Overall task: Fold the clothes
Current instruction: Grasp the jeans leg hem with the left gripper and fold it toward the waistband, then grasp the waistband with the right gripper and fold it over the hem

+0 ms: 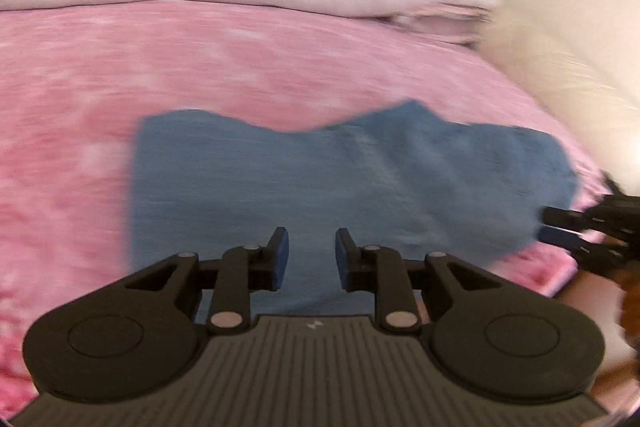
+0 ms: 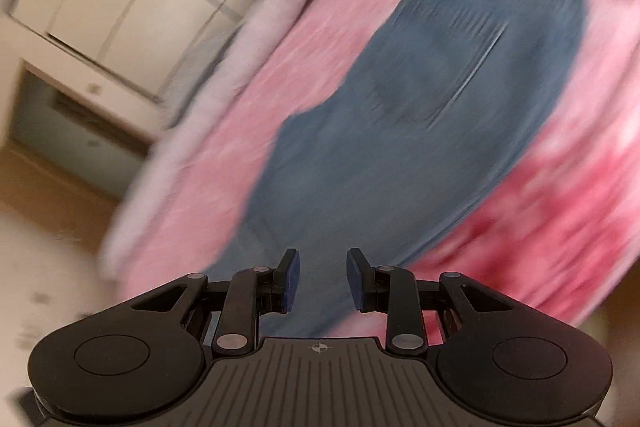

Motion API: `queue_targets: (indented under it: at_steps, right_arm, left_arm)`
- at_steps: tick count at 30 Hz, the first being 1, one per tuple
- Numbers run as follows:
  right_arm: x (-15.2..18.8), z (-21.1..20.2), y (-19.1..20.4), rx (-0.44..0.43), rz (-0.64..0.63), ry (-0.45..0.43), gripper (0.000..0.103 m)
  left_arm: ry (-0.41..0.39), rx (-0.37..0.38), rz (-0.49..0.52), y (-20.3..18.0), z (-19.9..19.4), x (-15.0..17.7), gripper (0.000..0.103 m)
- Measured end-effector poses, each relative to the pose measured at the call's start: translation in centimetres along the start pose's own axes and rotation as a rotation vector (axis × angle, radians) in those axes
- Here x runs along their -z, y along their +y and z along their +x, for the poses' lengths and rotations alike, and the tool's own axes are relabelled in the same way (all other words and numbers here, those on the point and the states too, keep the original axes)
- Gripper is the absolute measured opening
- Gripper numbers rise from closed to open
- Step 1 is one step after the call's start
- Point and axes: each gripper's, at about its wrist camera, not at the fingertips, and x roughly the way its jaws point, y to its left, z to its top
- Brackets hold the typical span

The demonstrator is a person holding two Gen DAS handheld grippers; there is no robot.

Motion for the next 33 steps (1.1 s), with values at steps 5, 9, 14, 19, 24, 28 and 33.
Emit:
queue_targets:
  at_steps: [5, 9, 14, 19, 24, 28, 33]
  right_arm:
    - [1.6, 4.8, 0.8, -0.103, 0.155, 0.146, 0.030]
    - [2.2, 7.6, 1.1, -0.018, 0.194, 0.182, 0.030]
    - [2.7, 9.7, 2.0, 0.055, 0.172, 0.183, 0.030]
    - [3.5, 11.3, 3.4, 0.112, 0.120, 0.155, 0.035]
    - [4.3, 11.7, 3.9, 0.127, 0.115, 0.123, 0.036]
    - [4.0, 11.6, 2.7, 0.089, 0.218, 0.121, 0.036]
    - [4.4, 11.6, 3.7, 0.103, 0.248, 0.132, 0.036]
  left_arm:
    - [0.076, 0.000, -0.009, 3.6, 1.3, 1.6, 0.018]
    - [0.066, 0.066, -0.083, 5.7, 1.7, 2.0, 0.018]
    - [0.068, 0.146, -0.148, 7.5, 1.7, 2.0, 0.017]
    - [0.082, 0.204, -0.235, 9.0, 1.6, 1.8, 0.017]
    - [0.089, 0.202, -0.241, 9.2, 1.6, 1.2, 0.017]
    - [0.085, 0.184, -0.229, 8.9, 1.6, 0.9, 0.017]
    - [0.082, 0.163, -0.220, 8.3, 1.5, 0.8, 0.017]
